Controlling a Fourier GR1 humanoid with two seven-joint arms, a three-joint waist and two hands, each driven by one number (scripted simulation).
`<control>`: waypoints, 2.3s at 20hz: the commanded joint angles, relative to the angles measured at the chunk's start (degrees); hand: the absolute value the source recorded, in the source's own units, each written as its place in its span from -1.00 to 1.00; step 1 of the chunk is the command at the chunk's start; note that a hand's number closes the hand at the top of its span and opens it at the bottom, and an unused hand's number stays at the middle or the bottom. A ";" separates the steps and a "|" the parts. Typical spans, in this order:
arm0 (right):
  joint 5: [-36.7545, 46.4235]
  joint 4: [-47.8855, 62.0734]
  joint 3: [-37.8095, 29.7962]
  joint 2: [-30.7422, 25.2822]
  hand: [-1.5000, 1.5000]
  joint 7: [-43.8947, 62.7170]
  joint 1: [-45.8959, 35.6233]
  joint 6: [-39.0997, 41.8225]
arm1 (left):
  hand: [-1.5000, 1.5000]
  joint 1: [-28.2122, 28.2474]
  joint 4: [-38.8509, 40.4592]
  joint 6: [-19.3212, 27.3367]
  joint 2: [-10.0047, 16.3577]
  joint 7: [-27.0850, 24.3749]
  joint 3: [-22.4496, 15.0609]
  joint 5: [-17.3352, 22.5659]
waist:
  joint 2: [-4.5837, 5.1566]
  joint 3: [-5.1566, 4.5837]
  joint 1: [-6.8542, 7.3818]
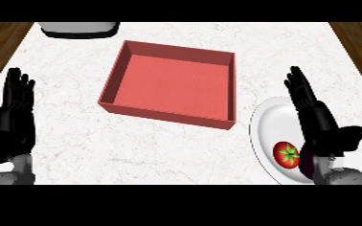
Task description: Pick the tomato from the plate and place it in the cardboard box
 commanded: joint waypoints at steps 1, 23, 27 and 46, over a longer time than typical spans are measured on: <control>0.57 -2.65 -3.44 0.56 -1.00 0.96 -2.47 -2.02 | 0.00 3.22 0.32 -0.50 -2.47 -2.72 -2.29 -2.93 | 0.96 0.54 0.31; 23.10 -13.41 -11.56 -13.91 -1.00 10.25 23.05 -12.50 | 0.00 3.13 1.99 -6.73 2.12 10.27 -11.33 -10.15 | 0.86 0.28 -0.46; 24.95 -17.14 -7.58 -21.65 -1.00 20.81 25.87 -1.98 | 0.00 1.48 1.91 -6.71 1.45 11.48 -11.79 -10.40 | 1.05 0.18 -0.13; 31.29 -24.58 2.77 -13.92 -1.00 57.41 12.24 16.70 | 0.00 -0.30 1.24 -10.61 -1.20 14.60 -7.74 -14.69 | 1.00 0.55 0.24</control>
